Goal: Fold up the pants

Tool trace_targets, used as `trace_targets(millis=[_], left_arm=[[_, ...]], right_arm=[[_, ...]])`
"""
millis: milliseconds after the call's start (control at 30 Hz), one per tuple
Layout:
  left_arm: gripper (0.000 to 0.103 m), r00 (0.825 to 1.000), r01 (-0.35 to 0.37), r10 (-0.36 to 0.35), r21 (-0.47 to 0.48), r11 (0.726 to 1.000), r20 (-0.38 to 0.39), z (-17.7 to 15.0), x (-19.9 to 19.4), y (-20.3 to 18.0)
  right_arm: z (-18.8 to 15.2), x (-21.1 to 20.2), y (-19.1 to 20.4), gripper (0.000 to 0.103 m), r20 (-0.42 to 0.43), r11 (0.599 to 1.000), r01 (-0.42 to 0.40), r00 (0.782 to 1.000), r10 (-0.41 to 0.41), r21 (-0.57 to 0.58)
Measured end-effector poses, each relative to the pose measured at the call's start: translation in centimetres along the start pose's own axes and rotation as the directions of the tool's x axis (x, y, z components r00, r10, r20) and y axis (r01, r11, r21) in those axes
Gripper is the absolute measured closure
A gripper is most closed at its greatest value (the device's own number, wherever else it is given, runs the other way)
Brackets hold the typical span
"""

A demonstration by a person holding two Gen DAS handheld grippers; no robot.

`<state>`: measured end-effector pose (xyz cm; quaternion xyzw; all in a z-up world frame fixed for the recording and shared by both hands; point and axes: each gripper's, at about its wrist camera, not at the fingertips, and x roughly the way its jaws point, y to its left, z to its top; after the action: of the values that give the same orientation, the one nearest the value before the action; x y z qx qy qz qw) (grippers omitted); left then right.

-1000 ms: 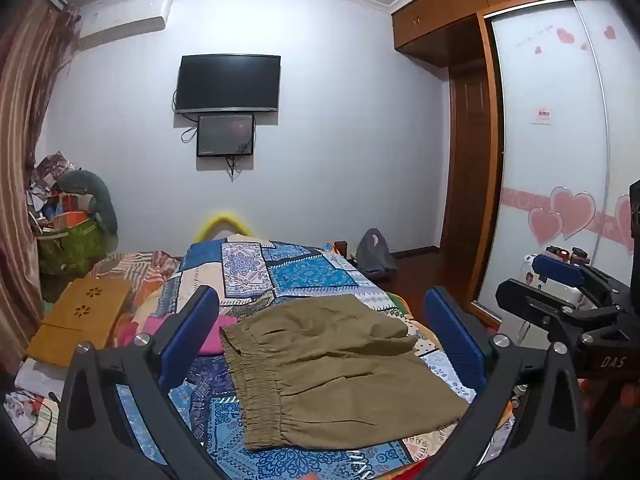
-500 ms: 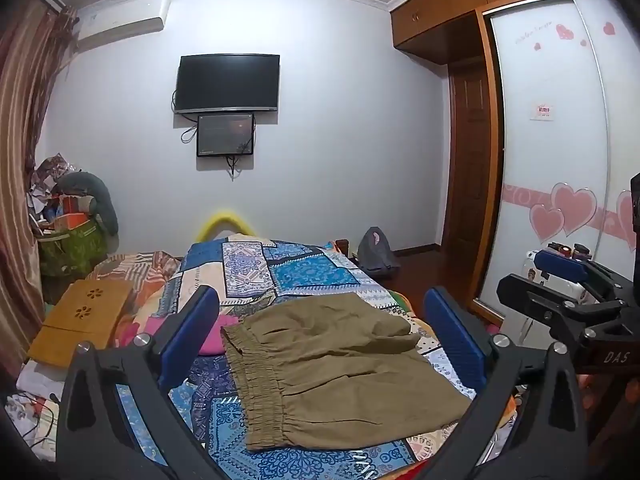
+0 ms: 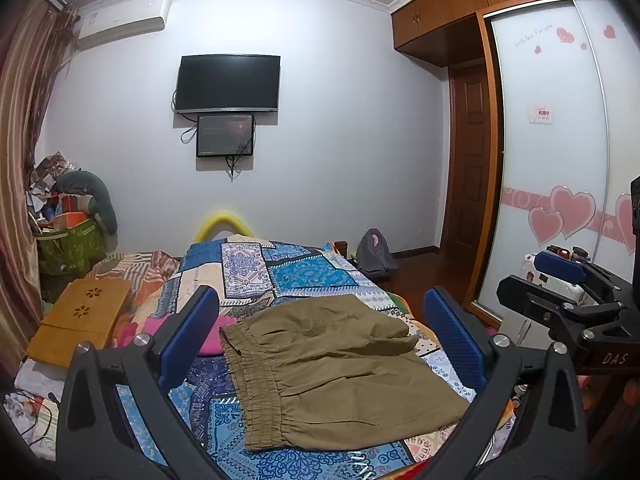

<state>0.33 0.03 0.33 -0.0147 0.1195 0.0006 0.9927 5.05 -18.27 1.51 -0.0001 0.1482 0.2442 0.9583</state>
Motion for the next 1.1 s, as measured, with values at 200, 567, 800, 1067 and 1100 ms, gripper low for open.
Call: trace_targets(millis=[200, 567, 800, 1067, 1100], left_arm=[[0.0, 1.0, -0.001, 0.001, -0.005, 1.0, -0.001, 0.03, 0.11, -0.07], [0.0, 1.0, -0.005, 0.005, -0.001, 1.0, 0.003, -0.35, -0.05, -0.03], [0.0, 1.0, -0.005, 0.005, -0.003, 1.0, 0.002, -0.49, -0.03, -0.14], [0.0, 1.0, -0.002, 0.002, -0.004, 1.0, 0.001, -0.54, -0.02, -0.12], [0.0, 1.0, -0.002, 0.002, -0.003, 1.0, 0.001, -0.49, 0.0, -0.04]], right_arm=[[0.02, -0.02, -0.03, 0.0, 0.001, 1.0, 0.0, 1.0, 0.0, -0.001], [0.01, -0.04, -0.03, 0.0, 0.001, 1.0, 0.0, 1.0, 0.0, -0.002], [-0.04, -0.06, 0.0, 0.0, 0.002, 1.0, 0.0, 1.0, 0.0, -0.003], [0.01, -0.1, -0.05, 0.0, 0.003, 1.0, 0.0, 1.0, 0.0, -0.003], [0.04, -0.1, -0.06, 0.0, 0.002, 1.0, -0.001, 1.0, 0.001, -0.003]])
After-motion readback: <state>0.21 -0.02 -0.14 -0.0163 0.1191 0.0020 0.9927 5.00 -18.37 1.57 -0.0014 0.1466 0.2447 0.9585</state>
